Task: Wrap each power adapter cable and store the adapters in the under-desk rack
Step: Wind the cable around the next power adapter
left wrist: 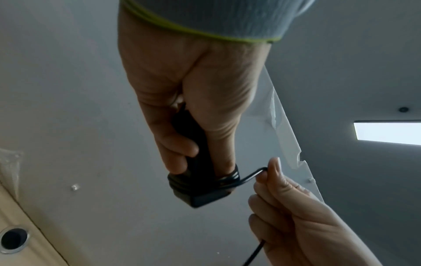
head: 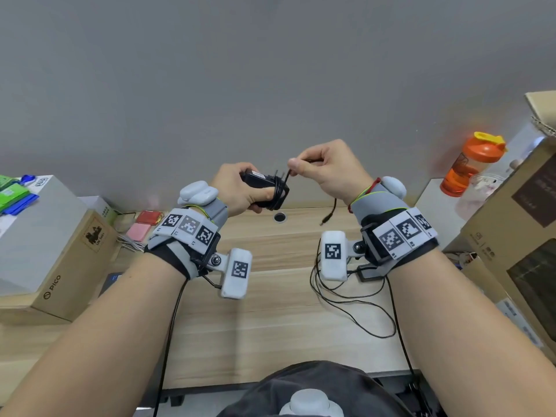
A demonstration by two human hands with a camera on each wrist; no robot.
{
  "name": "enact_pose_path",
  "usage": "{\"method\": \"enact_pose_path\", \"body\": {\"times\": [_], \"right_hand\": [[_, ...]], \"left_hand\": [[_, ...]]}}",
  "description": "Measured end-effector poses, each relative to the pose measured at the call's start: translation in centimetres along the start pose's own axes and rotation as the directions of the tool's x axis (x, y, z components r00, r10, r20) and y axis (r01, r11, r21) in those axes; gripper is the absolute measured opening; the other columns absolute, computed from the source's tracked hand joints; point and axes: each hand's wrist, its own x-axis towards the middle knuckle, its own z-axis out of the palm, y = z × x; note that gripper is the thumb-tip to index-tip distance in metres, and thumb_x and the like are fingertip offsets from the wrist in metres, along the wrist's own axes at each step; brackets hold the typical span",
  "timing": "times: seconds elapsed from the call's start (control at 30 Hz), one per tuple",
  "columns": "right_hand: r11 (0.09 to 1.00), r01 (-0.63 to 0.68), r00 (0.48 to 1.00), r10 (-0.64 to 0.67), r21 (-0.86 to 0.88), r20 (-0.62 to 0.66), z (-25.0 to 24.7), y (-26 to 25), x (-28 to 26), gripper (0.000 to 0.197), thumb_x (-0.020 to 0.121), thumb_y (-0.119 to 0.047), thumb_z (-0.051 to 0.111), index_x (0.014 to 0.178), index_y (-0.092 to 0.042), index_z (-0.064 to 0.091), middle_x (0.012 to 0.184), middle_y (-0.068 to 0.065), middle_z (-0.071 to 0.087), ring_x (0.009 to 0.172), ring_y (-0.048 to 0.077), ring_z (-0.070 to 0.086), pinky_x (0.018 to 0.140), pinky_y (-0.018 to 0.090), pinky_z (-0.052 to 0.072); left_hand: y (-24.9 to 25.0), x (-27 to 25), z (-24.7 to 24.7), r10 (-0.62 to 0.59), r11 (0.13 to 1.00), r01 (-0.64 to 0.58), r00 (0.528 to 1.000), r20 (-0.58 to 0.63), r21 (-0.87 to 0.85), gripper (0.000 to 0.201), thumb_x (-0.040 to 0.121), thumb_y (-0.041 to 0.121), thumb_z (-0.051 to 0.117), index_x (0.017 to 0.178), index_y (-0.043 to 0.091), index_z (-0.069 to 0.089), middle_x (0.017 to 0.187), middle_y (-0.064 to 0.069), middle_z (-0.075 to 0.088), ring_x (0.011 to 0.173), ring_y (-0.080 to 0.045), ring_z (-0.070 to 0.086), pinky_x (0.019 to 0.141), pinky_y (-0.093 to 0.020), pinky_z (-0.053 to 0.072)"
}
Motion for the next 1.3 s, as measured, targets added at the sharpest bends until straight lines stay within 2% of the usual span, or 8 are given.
{"method": "enact_pose_path", "body": {"times": [0.17, 0.3, 0.4, 0.57, 0.73, 0.97, 1.1, 1.3], "right_hand": [[0.995, 0.024, 0.999, -0.022, 0.097, -0.025, -0.7, 0.7, 0.5, 0.016, 0.090, -0.022, 0.070, 0.075, -0.016, 0.073, 0.068, -0.011, 0.069, 0.064, -0.006, 0.060, 0.074, 0.012, 0.048], [0.985, -0.001, 0.998, 0.011, 0.174, -0.055, 0.3, 1.7, 0.4, 0.019, 0.092, -0.021, 0.068, 0.072, -0.019, 0.070, 0.063, -0.014, 0.063, 0.061, -0.004, 0.053, 0.069, 0.014, 0.044], [0.976, 0.003, 0.997, 0.013, 0.220, -0.070, 0.9, 1.5, -0.3, 0.025, 0.097, -0.018, 0.059, 0.077, -0.007, 0.066, 0.045, -0.018, 0.050, 0.047, -0.004, 0.044, 0.056, 0.008, 0.034], [0.944, -0.130, 0.990, 0.139, 0.304, -0.008, 2.3, 2.7, -1.0, 0.044, 0.100, -0.026, 0.054, 0.080, 0.013, 0.057, 0.047, -0.002, 0.029, 0.042, 0.011, 0.021, 0.046, 0.027, 0.014], [0.970, -0.135, 0.991, 0.128, 0.201, 0.048, 3.4, 3.3, -1.9, 0.035, 0.103, -0.022, 0.049, 0.076, -0.008, 0.065, 0.041, -0.014, 0.037, 0.038, 0.003, 0.035, 0.046, 0.011, 0.028], [0.985, -0.138, 0.981, 0.122, 0.103, 0.149, 3.9, 1.4, -2.2, 0.032, 0.101, -0.028, 0.053, 0.088, -0.008, 0.074, 0.053, 0.001, 0.021, 0.038, 0.008, 0.024, 0.040, 0.011, 0.029], [0.995, -0.102, 0.980, 0.102, -0.007, 0.173, 3.7, 0.1, -2.1, 0.025, 0.098, -0.024, 0.059, 0.090, -0.010, 0.077, 0.045, -0.008, 0.024, 0.038, 0.007, 0.026, 0.038, 0.011, 0.030], [0.991, -0.068, 0.988, 0.084, -0.119, 0.133, 2.9, -0.6, -1.5, 0.027, 0.093, -0.024, 0.064, 0.073, -0.008, 0.075, 0.049, -0.004, 0.061, 0.039, 0.005, 0.045, 0.047, 0.015, 0.040]], "left_hand": [[1.0, -1.2, 0.6, 0.020, 0.999, -0.015, 0.992, 0.127, -0.039, 0.034, 0.068, 0.008, 0.087, 0.084, 0.002, 0.058, 0.075, -0.013, 0.065, 0.056, -0.023, 0.066, 0.050, -0.029, 0.056], [2.5, -1.9, 1.1, 0.063, 0.993, -0.044, 0.983, 0.175, -0.107, 0.030, 0.071, 0.001, 0.083, 0.087, 0.000, 0.057, 0.069, -0.011, 0.063, 0.051, -0.019, 0.065, 0.045, -0.025, 0.052], [2.9, -2.1, 1.1, 0.089, 0.985, -0.066, 0.985, 0.148, -0.158, 0.030, 0.071, 0.003, 0.083, 0.087, 0.001, 0.057, 0.069, -0.011, 0.062, 0.049, -0.018, 0.062, 0.046, -0.024, 0.051], [3.3, -2.0, 1.3, 0.112, 0.960, -0.084, 0.989, 0.092, -0.266, 0.028, 0.072, 0.011, 0.083, 0.079, 0.007, 0.057, 0.069, -0.012, 0.062, 0.046, -0.018, 0.060, 0.046, -0.021, 0.048], [3.6, -1.2, 1.3, 0.079, 0.914, -0.069, 0.997, 0.008, -0.399, 0.029, 0.076, 0.017, 0.081, 0.086, 0.008, 0.056, 0.068, -0.012, 0.064, 0.047, -0.020, 0.054, 0.043, -0.019, 0.043], [2.8, 0.6, 0.6, -0.042, 0.876, -0.041, 0.986, -0.160, -0.480, 0.030, 0.074, 0.020, 0.084, 0.083, 0.011, 0.057, 0.066, -0.002, 0.066, 0.049, -0.018, 0.057, 0.046, -0.018, 0.045], [1.5, 1.1, 0.3, -0.055, 0.910, -0.064, 0.961, -0.272, -0.409, 0.035, 0.069, 0.019, 0.089, 0.080, 0.009, 0.057, 0.076, -0.008, 0.063, 0.052, -0.020, 0.061, 0.052, -0.024, 0.052], [0.5, 1.1, 0.6, -0.017, 0.964, -0.056, 0.963, -0.270, -0.261, 0.034, 0.070, 0.018, 0.088, 0.079, 0.009, 0.056, 0.076, -0.011, 0.064, 0.048, -0.020, 0.063, 0.048, -0.024, 0.051]]}}
